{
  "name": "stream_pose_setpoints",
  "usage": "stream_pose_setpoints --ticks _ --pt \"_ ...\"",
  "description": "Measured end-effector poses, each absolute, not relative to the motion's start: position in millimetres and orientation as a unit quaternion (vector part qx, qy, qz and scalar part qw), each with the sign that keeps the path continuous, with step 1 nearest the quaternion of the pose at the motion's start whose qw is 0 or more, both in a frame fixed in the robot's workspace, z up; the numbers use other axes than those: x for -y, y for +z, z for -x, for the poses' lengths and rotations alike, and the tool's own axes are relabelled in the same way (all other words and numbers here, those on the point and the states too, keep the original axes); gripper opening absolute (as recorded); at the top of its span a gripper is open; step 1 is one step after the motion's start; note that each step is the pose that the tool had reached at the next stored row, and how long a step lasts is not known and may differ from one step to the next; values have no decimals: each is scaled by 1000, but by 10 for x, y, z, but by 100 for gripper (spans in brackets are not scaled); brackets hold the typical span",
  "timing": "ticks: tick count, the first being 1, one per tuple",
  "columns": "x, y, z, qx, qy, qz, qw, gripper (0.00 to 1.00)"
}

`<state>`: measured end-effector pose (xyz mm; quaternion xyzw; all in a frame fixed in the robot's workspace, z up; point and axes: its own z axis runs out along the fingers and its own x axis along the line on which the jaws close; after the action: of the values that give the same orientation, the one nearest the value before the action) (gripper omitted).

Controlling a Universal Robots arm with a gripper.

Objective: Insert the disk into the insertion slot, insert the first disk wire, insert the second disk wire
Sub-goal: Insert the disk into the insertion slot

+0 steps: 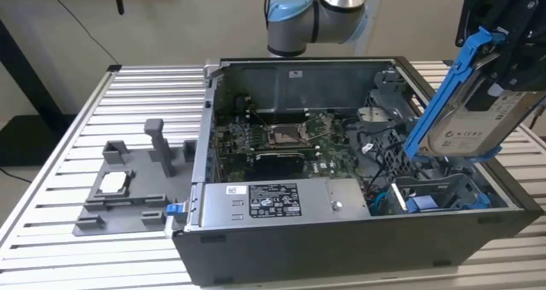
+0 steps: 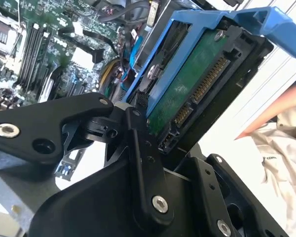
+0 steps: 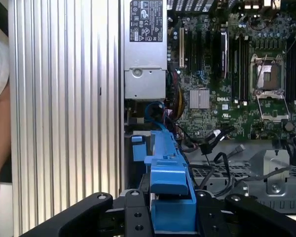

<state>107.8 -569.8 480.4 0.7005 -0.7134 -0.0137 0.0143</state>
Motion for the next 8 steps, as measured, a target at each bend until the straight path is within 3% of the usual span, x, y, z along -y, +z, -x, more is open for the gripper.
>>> stream_pose_setpoints --ticks 8 --pt "5846 4775 -1110 713 -14 -701 15 33"
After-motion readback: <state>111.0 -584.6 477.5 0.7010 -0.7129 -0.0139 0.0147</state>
